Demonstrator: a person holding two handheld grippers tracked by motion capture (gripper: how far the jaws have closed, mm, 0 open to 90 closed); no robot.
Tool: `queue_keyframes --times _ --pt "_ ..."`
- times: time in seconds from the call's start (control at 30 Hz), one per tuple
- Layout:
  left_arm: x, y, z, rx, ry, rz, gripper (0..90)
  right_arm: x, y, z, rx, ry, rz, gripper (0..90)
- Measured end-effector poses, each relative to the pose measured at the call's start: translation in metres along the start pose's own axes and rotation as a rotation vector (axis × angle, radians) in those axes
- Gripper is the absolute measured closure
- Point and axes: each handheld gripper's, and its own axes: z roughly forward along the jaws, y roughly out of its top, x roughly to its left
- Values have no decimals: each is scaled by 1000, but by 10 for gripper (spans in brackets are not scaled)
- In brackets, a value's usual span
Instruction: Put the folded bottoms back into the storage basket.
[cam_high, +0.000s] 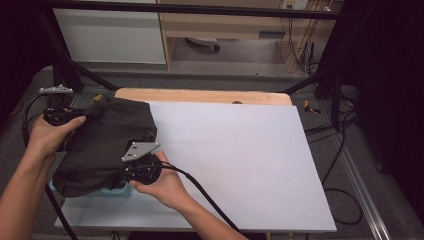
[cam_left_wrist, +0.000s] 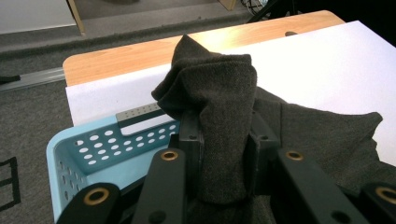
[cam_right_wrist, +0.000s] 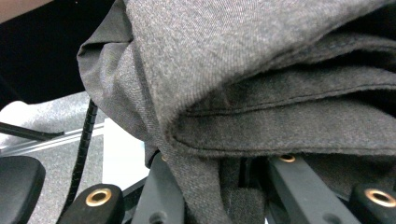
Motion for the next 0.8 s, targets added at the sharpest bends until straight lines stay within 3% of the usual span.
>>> queue_keyframes --times 0.37,0.8 --pt "4 -3 -4 -4 -2 -7 719 3 1 8 2 2 1 760" --pt "10 -8 2 18 1 -5 716 4 1 16 9 -5 15 758"
